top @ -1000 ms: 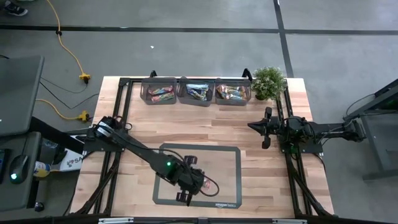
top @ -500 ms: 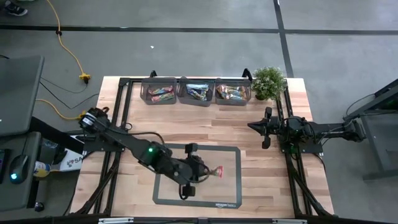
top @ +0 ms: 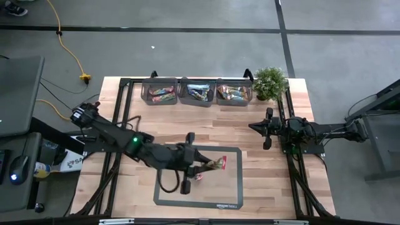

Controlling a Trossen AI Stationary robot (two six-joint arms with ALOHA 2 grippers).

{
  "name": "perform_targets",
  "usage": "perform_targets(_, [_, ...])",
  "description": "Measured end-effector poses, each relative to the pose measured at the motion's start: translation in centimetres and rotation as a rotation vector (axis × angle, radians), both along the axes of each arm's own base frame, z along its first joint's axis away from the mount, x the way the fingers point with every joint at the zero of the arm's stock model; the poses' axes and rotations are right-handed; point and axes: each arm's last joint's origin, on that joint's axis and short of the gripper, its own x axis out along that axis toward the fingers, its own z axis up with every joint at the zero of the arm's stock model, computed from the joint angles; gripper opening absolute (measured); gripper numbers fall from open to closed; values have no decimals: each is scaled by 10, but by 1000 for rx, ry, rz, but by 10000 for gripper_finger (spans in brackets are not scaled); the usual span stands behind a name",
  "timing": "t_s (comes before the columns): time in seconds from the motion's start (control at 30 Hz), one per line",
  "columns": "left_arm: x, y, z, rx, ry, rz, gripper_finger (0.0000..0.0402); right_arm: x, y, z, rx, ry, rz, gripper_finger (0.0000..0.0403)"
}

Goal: Pick and place Granola Bars by type
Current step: Put the red granola bar into the left black bin

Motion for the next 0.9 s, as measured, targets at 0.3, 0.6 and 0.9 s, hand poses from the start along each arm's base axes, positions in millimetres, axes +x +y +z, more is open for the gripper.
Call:
perform_targets(0.3, [-4, 3, 34, 43, -291, 4, 75, 0, 0, 0, 0, 1, 0, 0])
perform_targets(0.6, [-5, 5, 39, 79, -336, 55, 75, 0, 0, 0, 0, 1, 0, 0])
perform_targets(0.9, [-13, 18, 51, 250, -338, 382, 75, 0, 0, 0, 0, 1, 0, 0])
